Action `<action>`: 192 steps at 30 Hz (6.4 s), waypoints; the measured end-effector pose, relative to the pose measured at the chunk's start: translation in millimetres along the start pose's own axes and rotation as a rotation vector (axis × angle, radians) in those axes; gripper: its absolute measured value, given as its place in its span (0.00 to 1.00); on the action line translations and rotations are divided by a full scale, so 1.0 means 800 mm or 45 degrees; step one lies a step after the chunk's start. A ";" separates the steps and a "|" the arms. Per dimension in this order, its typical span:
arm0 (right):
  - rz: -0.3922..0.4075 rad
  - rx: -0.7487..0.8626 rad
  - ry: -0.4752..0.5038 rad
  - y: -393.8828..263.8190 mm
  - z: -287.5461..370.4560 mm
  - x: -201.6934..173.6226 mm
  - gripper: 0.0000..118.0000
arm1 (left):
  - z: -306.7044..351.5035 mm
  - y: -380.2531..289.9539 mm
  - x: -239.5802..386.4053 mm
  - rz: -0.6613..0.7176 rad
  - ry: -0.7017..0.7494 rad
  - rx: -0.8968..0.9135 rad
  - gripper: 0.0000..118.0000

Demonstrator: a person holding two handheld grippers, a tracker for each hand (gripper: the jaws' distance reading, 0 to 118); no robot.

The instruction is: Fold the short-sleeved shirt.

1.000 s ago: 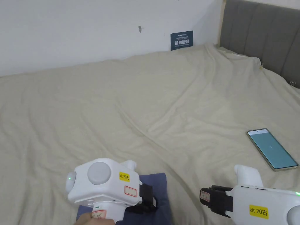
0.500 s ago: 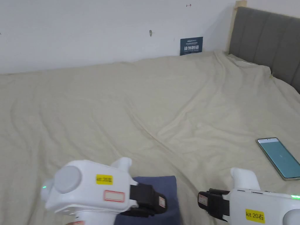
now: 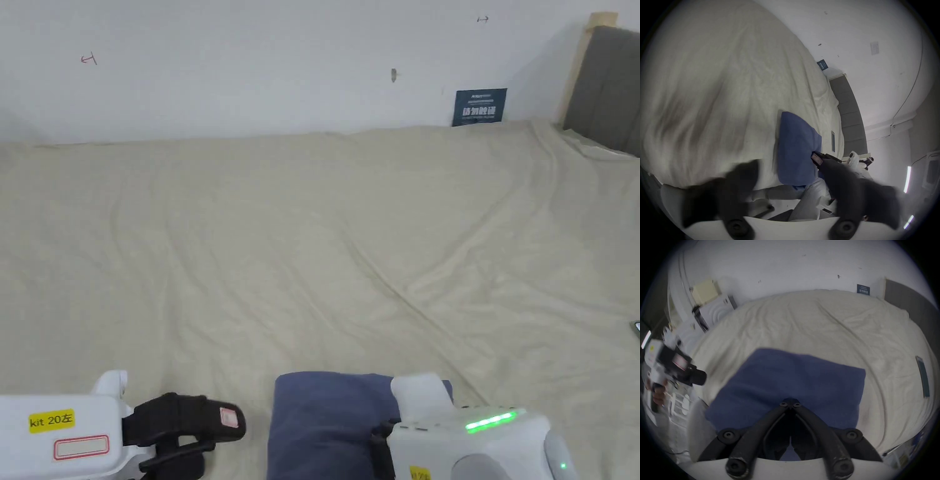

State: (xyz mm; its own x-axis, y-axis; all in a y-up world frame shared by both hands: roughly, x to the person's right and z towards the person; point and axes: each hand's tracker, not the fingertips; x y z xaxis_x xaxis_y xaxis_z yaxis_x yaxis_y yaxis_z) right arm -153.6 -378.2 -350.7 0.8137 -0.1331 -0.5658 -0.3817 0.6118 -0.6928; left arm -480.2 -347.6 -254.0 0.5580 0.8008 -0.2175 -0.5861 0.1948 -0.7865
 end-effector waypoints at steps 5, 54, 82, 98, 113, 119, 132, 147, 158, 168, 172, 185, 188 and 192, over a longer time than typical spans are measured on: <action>-0.063 0.024 0.045 -0.006 -0.003 0.010 0.00 | -0.048 0.019 -0.006 0.137 -0.118 -0.087 1.00; -0.047 0.022 0.100 0.108 -0.050 -0.077 0.00 | 0.323 0.248 -0.222 -0.097 1.045 0.209 0.27; -0.041 0.104 0.096 0.118 -0.024 -0.082 0.00 | 0.341 0.144 -0.115 -0.302 1.224 0.862 0.19; -0.140 0.604 -0.039 0.038 0.115 -0.067 0.00 | 0.130 -0.093 0.087 -0.684 1.044 1.151 0.00; -0.032 0.997 -0.138 -0.008 0.252 -0.118 0.00 | 0.120 -0.186 0.239 -0.911 0.813 1.390 0.00; -0.010 1.091 -0.235 -0.029 0.295 -0.123 0.00 | 0.118 -0.222 0.226 -0.913 0.778 1.235 0.72; -0.032 1.136 -0.231 -0.052 0.340 -0.123 0.92 | 0.120 -0.279 0.256 -0.874 0.714 1.396 1.00; -0.065 1.081 -0.269 -0.059 0.333 -0.097 0.92 | 0.089 -0.293 0.265 -0.981 0.874 1.365 1.00; -0.088 1.076 -0.292 -0.061 0.329 -0.082 0.92 | 0.103 -0.283 0.254 -0.917 0.800 1.378 1.00; -0.061 1.084 -0.290 -0.063 0.328 -0.090 0.92 | 0.118 -0.281 0.241 -0.864 0.754 1.414 1.00; -0.044 1.103 -0.290 -0.064 0.327 -0.092 0.92 | 0.112 -0.278 0.239 -0.879 0.812 1.418 1.00; -0.018 1.125 -0.353 -0.067 0.328 -0.097 0.92 | 0.099 -0.280 0.237 -0.980 0.835 1.364 1.00; -0.018 1.117 -0.382 -0.068 0.327 -0.097 0.92 | 0.099 -0.278 0.237 -0.963 0.834 1.369 1.00; -0.025 1.125 -0.366 -0.069 0.328 -0.096 0.92 | 0.100 -0.278 0.235 -0.965 0.816 1.354 1.00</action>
State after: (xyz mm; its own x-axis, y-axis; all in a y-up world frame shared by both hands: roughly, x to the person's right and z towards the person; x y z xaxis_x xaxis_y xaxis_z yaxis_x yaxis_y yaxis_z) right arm -79.7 -197.4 -151.8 0.9389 -0.0236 -0.3435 0.0098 0.9991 -0.0419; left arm -291.8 -195.1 -74.1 0.9194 -0.0127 -0.3930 -0.0282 0.9948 -0.0981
